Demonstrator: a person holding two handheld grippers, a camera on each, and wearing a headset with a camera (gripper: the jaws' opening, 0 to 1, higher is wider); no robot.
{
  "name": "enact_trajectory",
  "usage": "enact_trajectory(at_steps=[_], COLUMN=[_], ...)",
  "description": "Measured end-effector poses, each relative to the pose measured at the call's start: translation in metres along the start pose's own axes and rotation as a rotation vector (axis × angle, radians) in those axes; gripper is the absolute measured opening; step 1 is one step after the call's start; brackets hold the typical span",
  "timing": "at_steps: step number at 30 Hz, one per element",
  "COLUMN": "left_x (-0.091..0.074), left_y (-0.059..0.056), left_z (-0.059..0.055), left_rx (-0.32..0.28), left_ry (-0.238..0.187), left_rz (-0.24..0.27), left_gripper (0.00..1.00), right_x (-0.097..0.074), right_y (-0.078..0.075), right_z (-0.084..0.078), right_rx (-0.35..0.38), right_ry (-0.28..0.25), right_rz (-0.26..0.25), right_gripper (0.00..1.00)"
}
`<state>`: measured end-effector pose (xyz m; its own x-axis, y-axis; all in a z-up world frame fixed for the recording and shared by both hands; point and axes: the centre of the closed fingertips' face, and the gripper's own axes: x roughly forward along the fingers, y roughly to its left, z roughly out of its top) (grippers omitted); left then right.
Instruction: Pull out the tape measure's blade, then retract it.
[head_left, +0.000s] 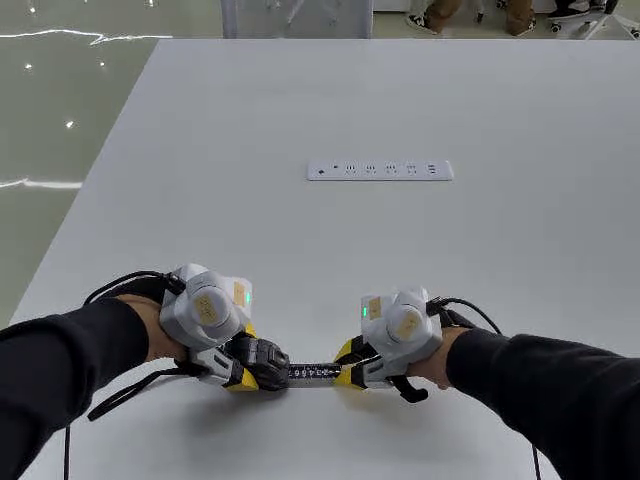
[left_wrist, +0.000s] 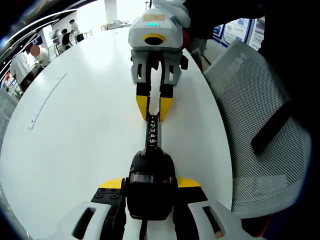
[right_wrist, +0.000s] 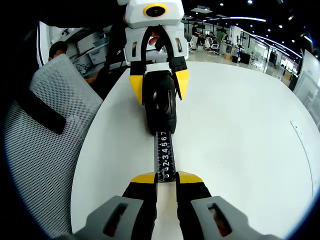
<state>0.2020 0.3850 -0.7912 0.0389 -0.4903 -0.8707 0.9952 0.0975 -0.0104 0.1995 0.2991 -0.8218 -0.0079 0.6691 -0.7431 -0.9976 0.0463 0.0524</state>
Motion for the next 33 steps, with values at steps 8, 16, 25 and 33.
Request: enact_trajectory(at_steps=[8,16,25,33], left_x=[0.000,0.000,0.000,0.000], left_y=[0.000,0.000,0.000,0.000], left_z=[0.000,0.000,0.000,0.000], left_rx=[-0.002,-0.004,-0.001,-0.005], left_ry=[-0.004,-0.005,-0.013,-0.016], left_rz=[0.002,0.002,0.007,0.010], left_gripper=[0.32,0.32,0.32,0.32], right_x=[-0.005,-0.008,-0.012,-0.013], right_y=[-0.001,-0.001,-0.002,-0.002], right_z=[-0.004,-0.008,-0.012,-0.014], right_rx=[0.010,0.011,0.030,0.028], right_ry=[-0.002,0.003,0.001,0.005], right_rz=[-0.006,-0.013,-0.018,-0.019], right_gripper=[0.09,0.09,0.09,0.09])
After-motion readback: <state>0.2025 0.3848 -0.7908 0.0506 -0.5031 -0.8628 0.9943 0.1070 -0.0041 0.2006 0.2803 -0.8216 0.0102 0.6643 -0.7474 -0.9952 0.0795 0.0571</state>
